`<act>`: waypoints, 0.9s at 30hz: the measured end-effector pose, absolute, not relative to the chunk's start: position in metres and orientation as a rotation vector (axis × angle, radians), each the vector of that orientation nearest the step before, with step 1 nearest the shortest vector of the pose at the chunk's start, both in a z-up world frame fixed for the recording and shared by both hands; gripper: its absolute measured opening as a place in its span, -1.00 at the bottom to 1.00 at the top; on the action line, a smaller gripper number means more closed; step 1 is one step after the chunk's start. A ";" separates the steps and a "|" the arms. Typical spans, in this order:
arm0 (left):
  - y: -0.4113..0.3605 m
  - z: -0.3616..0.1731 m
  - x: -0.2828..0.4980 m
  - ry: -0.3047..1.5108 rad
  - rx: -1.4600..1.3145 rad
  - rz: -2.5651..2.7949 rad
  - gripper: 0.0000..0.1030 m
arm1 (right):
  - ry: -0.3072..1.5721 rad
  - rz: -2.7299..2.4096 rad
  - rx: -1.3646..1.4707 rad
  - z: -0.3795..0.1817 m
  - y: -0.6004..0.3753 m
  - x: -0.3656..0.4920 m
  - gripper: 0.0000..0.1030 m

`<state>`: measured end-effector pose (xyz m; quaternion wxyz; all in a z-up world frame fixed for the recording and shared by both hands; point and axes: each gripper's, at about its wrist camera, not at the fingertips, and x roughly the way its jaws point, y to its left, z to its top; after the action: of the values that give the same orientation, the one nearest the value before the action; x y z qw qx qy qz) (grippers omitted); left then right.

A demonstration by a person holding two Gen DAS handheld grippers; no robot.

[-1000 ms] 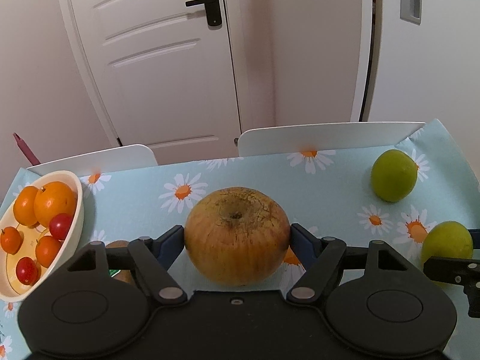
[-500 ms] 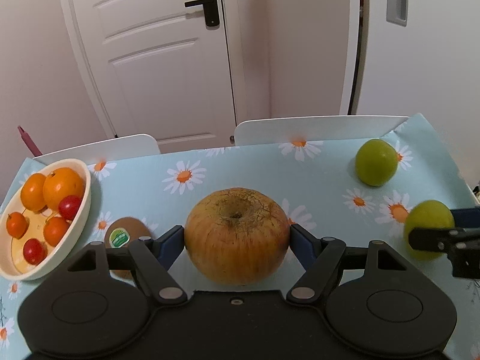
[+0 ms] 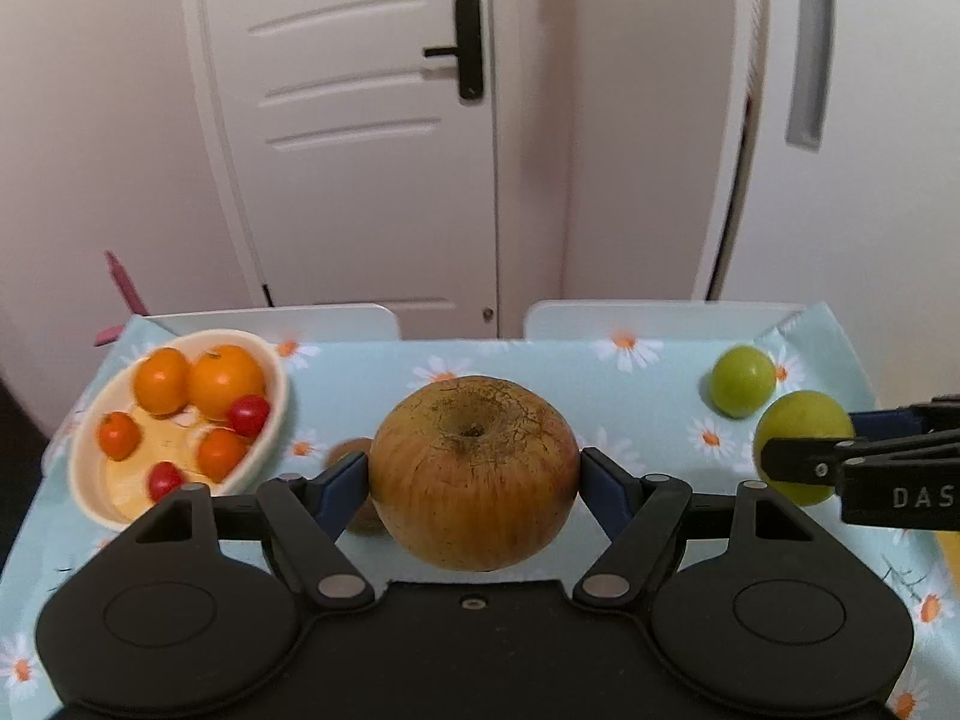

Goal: Organize fruits
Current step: 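Grasp the brown apple with the left gripper while the right gripper grasps a green apple, then carry both apples to the cream bowl while the left gripper opens to drop the brown apple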

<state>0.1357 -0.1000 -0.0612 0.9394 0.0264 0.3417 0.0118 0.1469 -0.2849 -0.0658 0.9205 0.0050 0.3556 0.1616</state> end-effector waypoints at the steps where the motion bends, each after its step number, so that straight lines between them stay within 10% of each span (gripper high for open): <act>1: -0.095 -0.056 0.133 0.691 0.048 0.031 0.53 | 0.725 0.341 0.009 -0.061 -0.278 0.145 0.36; 27: 0.096 -0.023 0.119 0.679 0.068 0.115 0.53 | 0.693 0.444 -0.001 -0.021 -0.079 0.152 0.36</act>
<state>0.1189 0.0957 -0.0225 0.9407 0.0333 0.3328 0.0565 0.1517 -0.0789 -0.0205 0.9164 -0.0005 0.3370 0.2159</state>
